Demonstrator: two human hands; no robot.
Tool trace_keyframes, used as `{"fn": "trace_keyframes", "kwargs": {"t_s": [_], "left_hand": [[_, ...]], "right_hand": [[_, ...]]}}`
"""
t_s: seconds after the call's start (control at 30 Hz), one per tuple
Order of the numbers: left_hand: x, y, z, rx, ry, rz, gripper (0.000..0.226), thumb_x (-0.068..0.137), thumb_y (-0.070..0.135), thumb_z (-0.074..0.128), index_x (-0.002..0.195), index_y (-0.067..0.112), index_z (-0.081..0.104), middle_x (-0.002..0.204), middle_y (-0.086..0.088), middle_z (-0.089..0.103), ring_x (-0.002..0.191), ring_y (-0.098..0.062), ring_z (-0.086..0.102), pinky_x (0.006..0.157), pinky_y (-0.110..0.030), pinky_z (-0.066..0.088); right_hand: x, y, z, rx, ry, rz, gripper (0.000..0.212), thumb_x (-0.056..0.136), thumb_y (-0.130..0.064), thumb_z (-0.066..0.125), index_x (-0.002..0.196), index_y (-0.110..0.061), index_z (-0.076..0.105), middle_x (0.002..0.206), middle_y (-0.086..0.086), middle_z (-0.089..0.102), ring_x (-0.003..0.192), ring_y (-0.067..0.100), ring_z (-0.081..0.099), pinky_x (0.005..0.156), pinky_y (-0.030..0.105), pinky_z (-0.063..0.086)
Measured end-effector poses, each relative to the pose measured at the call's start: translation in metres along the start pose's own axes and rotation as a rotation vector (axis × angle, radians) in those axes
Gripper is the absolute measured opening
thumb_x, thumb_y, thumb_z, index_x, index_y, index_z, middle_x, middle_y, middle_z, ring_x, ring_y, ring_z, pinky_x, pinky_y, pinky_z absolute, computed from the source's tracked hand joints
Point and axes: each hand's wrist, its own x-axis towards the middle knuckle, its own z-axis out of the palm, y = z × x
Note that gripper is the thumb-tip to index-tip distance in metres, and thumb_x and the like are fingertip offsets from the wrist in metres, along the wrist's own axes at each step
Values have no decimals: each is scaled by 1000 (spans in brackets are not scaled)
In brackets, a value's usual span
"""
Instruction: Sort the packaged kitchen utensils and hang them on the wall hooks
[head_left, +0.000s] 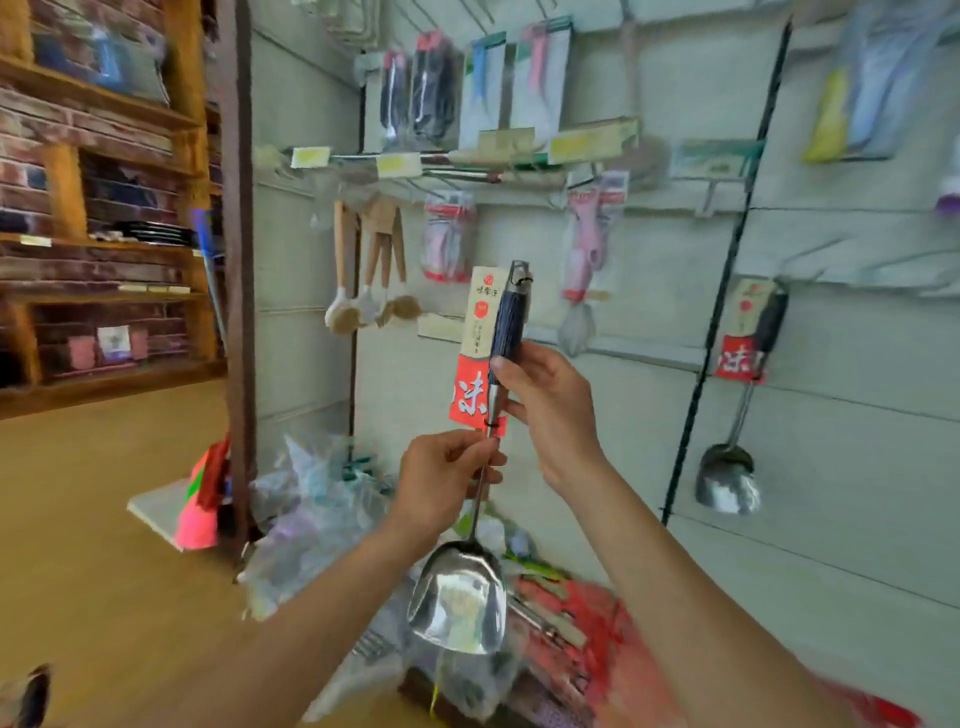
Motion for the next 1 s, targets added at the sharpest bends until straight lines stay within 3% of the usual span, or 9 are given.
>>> {"fn": "trace_keyframes", "kwargs": {"t_s": [0.27, 0.37, 0.5, 0.67, 0.77, 0.9, 1.0], "left_hand": [[9, 11, 156, -117, -207, -2, 16, 95, 13, 61, 85, 10, 73, 81, -12, 74, 71, -23, 70, 74, -42, 58], [6, 13, 202, -152, -257, -10, 19, 95, 13, 60, 80, 11, 73, 80, -13, 74, 71, -23, 69, 72, -39, 59], [3, 12, 251, -188, -310, -42, 22, 95, 13, 61, 79, 4, 73, 77, -14, 72, 69, -21, 67, 72, -39, 59], [3, 10, 291, -264, -348, -89, 22, 94, 10, 61, 79, -2, 73, 70, -11, 69, 66, -20, 65, 73, -41, 59], [7, 7, 306, -294, -343, -116, 17, 93, 9, 63, 82, 0, 74, 73, -13, 69, 67, -23, 64, 77, -46, 58], [18, 6, 319, -274, -320, -100, 18, 93, 10, 63, 86, -4, 73, 80, -22, 71, 71, -28, 65, 75, -50, 58], [26, 4, 322, -279, -302, -103, 20, 93, 10, 63, 86, -6, 72, 77, -20, 70, 67, -25, 64, 63, -40, 58]], "right_hand": [[8, -40, -148, -110, 151, -50, 30, 91, -14, 69, 118, -9, 55, 103, 4, 75, 91, 15, 73, 76, 32, 60], [8, -48, -190, -162, 184, -69, 29, 91, -15, 70, 116, -13, 56, 102, 3, 75, 91, 17, 74, 78, 38, 61], [7, -53, -236, -161, 234, -65, 23, 91, -15, 70, 107, -23, 55, 92, -5, 77, 84, 17, 74, 70, 35, 61], [13, -52, -273, -164, 305, -40, 34, 90, -24, 70, 119, -17, 55, 97, 0, 76, 82, 16, 74, 66, 32, 59], [18, -48, -288, -149, 324, -37, 29, 91, -26, 69, 116, -21, 56, 92, -3, 76, 80, 14, 74, 61, 26, 57], [31, -43, -300, -123, 333, -33, 27, 92, -27, 67, 117, -21, 58, 102, 6, 75, 88, 20, 74, 67, 33, 58], [42, -39, -300, -133, 331, -23, 33, 93, -29, 66, 122, -19, 56, 106, 7, 74, 89, 18, 74, 70, 33, 59]]}}
